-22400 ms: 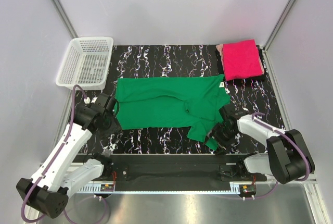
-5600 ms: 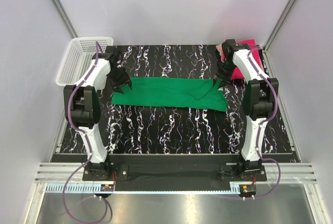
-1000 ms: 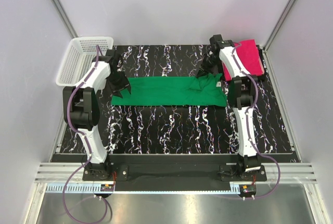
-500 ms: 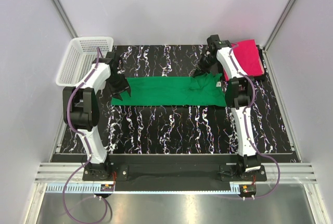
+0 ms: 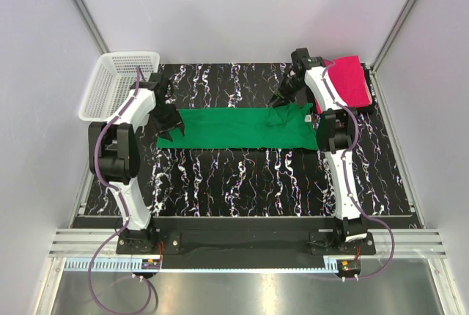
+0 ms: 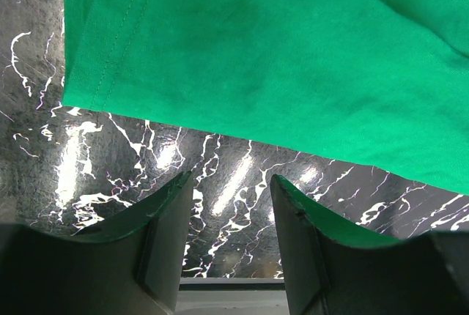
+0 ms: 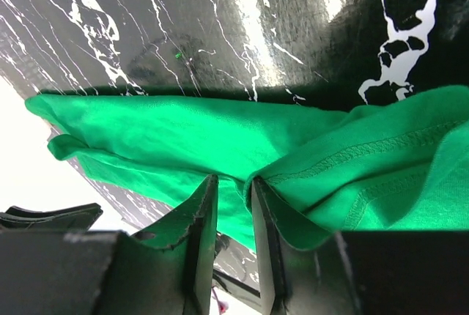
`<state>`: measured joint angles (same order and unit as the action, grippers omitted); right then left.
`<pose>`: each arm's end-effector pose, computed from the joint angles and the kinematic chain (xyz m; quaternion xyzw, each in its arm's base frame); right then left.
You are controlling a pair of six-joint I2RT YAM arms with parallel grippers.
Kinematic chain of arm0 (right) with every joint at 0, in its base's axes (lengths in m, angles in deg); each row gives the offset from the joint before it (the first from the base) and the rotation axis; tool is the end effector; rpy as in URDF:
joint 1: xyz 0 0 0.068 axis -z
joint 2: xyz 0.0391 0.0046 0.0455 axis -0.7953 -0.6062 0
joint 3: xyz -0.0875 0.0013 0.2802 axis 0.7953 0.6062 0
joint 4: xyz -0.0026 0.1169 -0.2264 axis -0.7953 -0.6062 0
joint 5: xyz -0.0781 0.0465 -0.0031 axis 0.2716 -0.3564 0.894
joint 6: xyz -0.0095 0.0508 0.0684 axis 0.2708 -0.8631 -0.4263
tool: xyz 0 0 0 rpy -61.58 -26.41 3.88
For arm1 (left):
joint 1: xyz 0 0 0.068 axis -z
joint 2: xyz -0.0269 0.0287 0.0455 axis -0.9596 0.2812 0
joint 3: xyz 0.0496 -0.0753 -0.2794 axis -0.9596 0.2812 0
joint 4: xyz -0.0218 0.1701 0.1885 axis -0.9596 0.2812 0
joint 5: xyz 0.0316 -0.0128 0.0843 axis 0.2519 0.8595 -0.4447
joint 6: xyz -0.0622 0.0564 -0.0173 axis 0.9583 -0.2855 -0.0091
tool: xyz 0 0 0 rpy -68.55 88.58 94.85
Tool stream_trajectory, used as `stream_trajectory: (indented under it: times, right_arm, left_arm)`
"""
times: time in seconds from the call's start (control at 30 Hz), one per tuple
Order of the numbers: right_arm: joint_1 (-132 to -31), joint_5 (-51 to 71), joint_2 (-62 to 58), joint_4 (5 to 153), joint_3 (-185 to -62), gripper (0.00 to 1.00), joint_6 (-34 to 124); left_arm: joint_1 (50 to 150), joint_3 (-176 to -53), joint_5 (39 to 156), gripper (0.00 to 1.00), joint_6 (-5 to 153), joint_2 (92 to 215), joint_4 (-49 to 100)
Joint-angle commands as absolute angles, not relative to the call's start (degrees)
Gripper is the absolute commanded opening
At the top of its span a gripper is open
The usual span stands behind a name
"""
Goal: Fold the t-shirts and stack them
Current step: Fold the tshirt
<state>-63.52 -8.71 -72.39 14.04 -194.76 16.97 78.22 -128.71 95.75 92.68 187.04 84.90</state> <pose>0.5443 0.1386 0.1580 0.1603 0.9459 0.2741 0.0661 0.3800 -0.0387 0.2023 -0.2176 0.9703 -0.0796 0.0695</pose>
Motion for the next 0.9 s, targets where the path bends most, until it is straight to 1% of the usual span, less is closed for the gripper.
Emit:
stream_trajectory:
  times: [0.0,0.07,0.27,0.37,0.5,0.77,0.87]
  right_arm:
    - [-63.94,-9.32,-69.72,15.19,-197.33,0.32,18.29]
    - [-63.94,-8.18,-65.96,14.05,-195.41,0.32,18.82]
    - [-63.85,-6.33,-53.92,12.46,-179.44,0.32,21.19]
    - [-63.85,-6.86,-50.3,13.08,-176.07,0.34,21.28]
    - [-63.85,-5.54,-48.62,12.91,-172.03,0.37,21.98]
    - [-64.03,-2.91,-46.24,14.75,-163.07,0.37,23.39]
    - [-64.02,-2.12,-46.77,15.89,-162.0,0.37,23.56]
  left_arm:
    - [78.06,-129.18,97.33,0.51,91.98,184.02,84.08]
    - [78.06,-129.18,97.33,0.51,91.98,183.85,84.16]
    - [78.06,-129.09,98.12,0.51,92.07,183.84,83.55]
    - [78.06,-129.09,98.65,0.51,92.07,183.84,83.28]
    - [78.15,-129.27,99.44,0.51,91.98,184.11,82.93]
    - [78.15,-128.57,99.44,0.51,91.54,183.23,82.84]
    - [78.15,-127.86,99.44,0.51,91.54,183.14,82.67]
